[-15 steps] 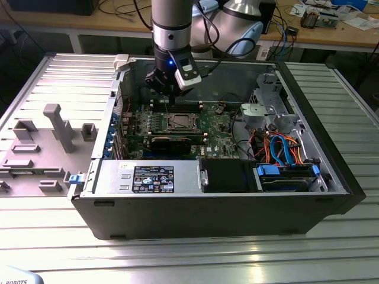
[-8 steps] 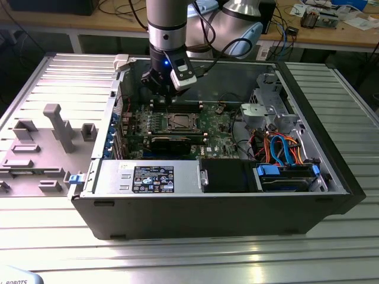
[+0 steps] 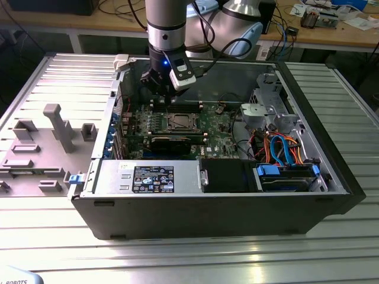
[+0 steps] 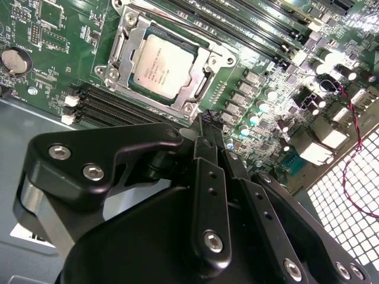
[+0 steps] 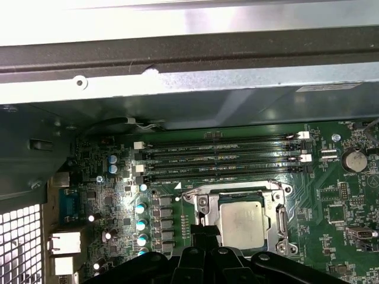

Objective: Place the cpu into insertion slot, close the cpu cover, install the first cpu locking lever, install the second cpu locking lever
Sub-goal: 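Install the first cpu locking lever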

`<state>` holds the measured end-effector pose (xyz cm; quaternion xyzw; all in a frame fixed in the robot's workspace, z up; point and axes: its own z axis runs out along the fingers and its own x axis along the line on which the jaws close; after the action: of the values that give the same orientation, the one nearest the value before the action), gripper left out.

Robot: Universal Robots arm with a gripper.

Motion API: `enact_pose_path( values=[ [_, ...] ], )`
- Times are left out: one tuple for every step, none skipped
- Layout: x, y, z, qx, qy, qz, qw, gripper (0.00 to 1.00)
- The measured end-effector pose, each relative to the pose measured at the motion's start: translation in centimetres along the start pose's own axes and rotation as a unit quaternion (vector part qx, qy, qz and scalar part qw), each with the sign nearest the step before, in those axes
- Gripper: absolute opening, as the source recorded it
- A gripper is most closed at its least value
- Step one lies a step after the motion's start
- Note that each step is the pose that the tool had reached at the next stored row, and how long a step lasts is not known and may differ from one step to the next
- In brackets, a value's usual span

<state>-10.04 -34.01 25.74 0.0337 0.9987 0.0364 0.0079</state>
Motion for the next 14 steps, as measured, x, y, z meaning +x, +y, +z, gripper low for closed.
enact_pose_path(
  values=[
    [0.03, 0.00, 0.00, 0.0000, 0.0000, 0.000, 1.00000, 0.11],
    [0.06, -0.01, 0.00, 0.0000, 0.0000, 0.000, 1.00000, 0.11],
    [0.12, -0.01, 0.00, 0.0000, 0.0000, 0.000, 1.00000, 0.11],
    [0.16, -0.01, 0.00, 0.0000, 0.0000, 0.000, 1.00000, 0.11],
    [0.24, -0.02, 0.00, 0.0000, 0.0000, 0.000, 1.00000, 0.11],
    [0.28, -0.02, 0.00, 0.0000, 0.0000, 0.000, 1.00000, 0.11],
    [0.33, -0.02, 0.00, 0.0000, 0.0000, 0.000, 1.00000, 0.11],
    [0.33, -0.02, 0.00, 0.0000, 0.0000, 0.000, 1.00000, 0.11],
    [0.36, -0.03, 0.00, 0.0000, 0.0000, 0.000, 1.00000, 0.11],
    [0.37, -0.03, 0.00, 0.0000, 0.0000, 0.000, 1.00000, 0.11],
    [0.37, -0.03, 0.00, 0.0000, 0.0000, 0.000, 1.00000, 0.11],
    [0.38, -0.03, 0.00, 0.0000, 0.0000, 0.000, 1.00000, 0.11],
    [0.38, -0.03, 0.00, 0.0000, 0.0000, 0.000, 1.00000, 0.11],
    [0.38, -0.03, 0.00, 0.0000, 0.0000, 0.000, 1.00000, 0.11]
  ],
)
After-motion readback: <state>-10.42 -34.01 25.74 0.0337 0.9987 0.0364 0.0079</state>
